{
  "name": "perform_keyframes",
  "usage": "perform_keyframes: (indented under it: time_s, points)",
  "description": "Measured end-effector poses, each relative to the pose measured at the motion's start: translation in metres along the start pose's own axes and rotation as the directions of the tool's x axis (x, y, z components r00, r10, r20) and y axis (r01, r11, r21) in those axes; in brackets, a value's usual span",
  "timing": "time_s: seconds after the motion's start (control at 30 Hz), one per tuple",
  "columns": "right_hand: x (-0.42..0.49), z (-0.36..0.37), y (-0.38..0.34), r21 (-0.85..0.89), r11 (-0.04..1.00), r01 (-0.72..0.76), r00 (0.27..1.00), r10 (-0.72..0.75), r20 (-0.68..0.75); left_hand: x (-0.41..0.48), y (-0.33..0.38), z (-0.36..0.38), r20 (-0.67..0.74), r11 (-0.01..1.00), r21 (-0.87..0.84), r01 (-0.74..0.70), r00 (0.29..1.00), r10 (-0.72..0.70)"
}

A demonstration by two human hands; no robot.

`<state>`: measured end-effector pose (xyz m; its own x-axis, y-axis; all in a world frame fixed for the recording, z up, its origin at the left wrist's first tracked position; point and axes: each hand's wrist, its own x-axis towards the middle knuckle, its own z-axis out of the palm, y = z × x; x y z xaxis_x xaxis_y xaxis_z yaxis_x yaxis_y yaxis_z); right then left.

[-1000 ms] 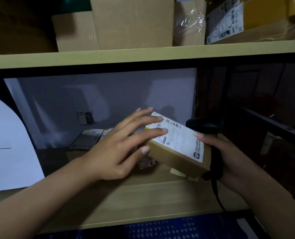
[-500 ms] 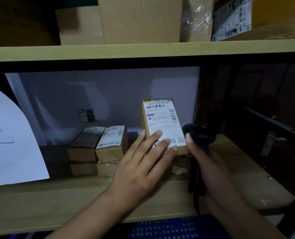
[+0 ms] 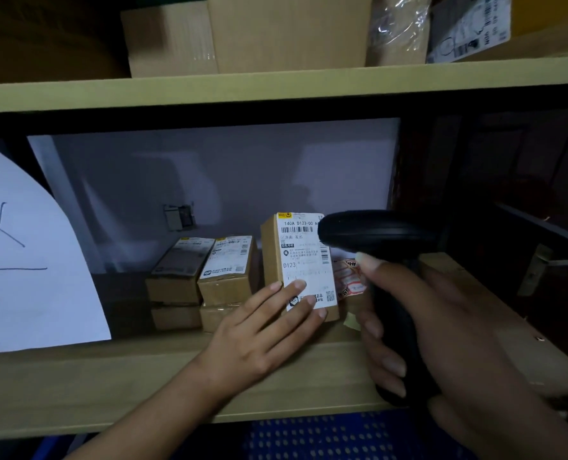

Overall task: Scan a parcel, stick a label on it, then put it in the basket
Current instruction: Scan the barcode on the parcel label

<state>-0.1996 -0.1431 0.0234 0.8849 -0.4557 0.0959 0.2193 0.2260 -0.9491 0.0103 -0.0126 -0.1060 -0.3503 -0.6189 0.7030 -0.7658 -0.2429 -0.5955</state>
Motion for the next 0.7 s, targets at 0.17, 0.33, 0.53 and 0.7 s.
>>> perform_keyframes:
  time_s: [0.17, 0.33, 0.53, 0.7]
  points:
    - [0.0052, 0.0022, 0.0024, -0.050, 0.999, -0.015, 1.000, 0.015, -0.012, 0.0026, -0.0018, -0.0020, -0.009, 1.000, -0.020, -0.006, 1.000, 0.006]
    - [0.0075, 0.0024, 0.0009, -0.080, 0.997, -0.003, 1.000, 0.002, -0.008, 0.0023, -0.0041, -0.0031, -0.012, 1.000, -0.014, -0.019, 1.000, 0.019]
    - [0.0070, 0.0001, -0.0028, -0.089, 0.996, -0.005, 1.000, 0.004, -0.016, 0.0013, -0.0065, -0.0021, -0.018, 1.000, -0.012, -0.009, 1.000, 0.009]
    - [0.0081, 0.0007, -0.0031, -0.097, 0.995, -0.017, 1.000, 0.015, -0.018, 0.0012, -0.0058, -0.0027, -0.008, 1.000, -0.008, -0.021, 1.000, 0.021]
